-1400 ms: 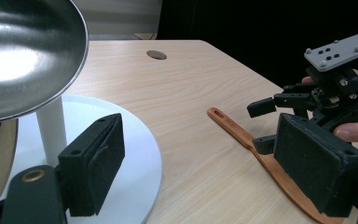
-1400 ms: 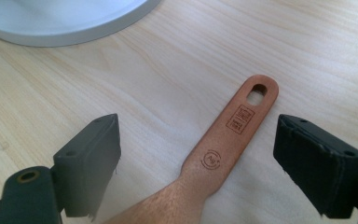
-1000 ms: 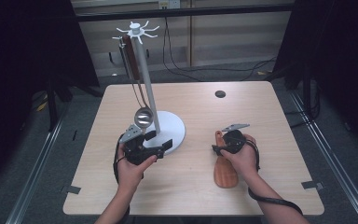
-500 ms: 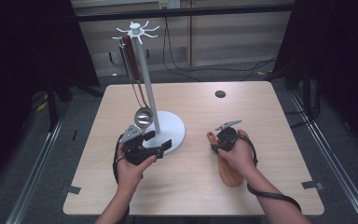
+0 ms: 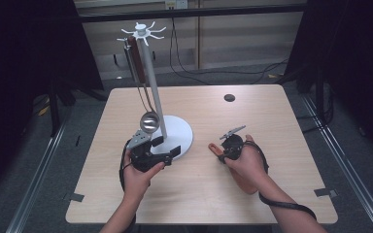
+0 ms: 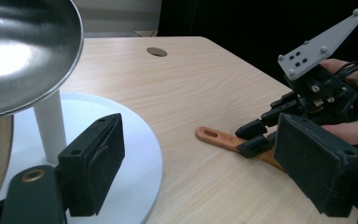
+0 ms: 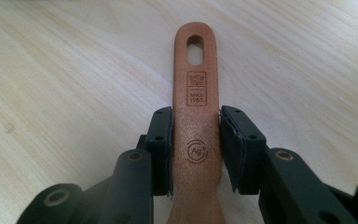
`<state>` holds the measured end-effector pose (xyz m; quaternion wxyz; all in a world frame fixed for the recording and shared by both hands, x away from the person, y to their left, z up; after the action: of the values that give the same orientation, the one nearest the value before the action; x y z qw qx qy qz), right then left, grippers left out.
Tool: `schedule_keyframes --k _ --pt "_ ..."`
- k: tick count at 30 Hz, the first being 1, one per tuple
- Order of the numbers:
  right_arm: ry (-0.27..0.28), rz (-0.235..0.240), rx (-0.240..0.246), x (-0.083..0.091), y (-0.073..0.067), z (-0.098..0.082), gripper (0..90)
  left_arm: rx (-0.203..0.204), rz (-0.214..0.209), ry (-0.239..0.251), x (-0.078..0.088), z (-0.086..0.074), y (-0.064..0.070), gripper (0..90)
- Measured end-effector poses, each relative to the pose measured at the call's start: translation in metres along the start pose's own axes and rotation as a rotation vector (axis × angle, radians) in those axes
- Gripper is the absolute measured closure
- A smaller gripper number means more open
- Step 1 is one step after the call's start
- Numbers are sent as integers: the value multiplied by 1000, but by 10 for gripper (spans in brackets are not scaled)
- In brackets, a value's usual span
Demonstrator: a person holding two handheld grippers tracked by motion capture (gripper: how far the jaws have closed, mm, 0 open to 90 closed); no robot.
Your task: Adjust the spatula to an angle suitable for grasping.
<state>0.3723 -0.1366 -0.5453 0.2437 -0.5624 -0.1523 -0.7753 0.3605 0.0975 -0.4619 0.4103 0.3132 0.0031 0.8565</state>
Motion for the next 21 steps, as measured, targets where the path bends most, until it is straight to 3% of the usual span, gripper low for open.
schedule_keyframes --k 2,5,7,11,14,18,21 --pt "14 8 22 0 -1 0 664 0 13 0 1 0 -2 162" --pt "71 32 12 -2 -2 -1 662 3 18 -8 0 -1 -4 160" --pt "96 24 24 -3 -2 -1 660 -2 12 -9 -2 -1 -4 156" --pt "92 20 16 -3 -10 -1 602 -11 6 -17 -4 -1 -3 153" --pt "90 28 27 -4 -13 2 628 -9 17 -29 -4 -5 -2 153" --pt "105 1 33 -6 -12 10 614 -12 21 -30 -3 -5 -2 153" --pt "83 -1 47 -8 -11 14 584 -14 14 -22 -2 -3 -2 154"
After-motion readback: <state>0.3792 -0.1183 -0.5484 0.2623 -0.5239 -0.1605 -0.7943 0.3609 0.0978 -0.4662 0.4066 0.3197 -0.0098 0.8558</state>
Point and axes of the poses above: each handheld gripper's, and its own axes: x roughly backward along the jaws, z roughly out of its top, y roughly to its right, the point moved 7 cm from there along -x, roughly forward along the jaws, and after that the axes turned 13 degrees about -y, right-handed, at the moved point
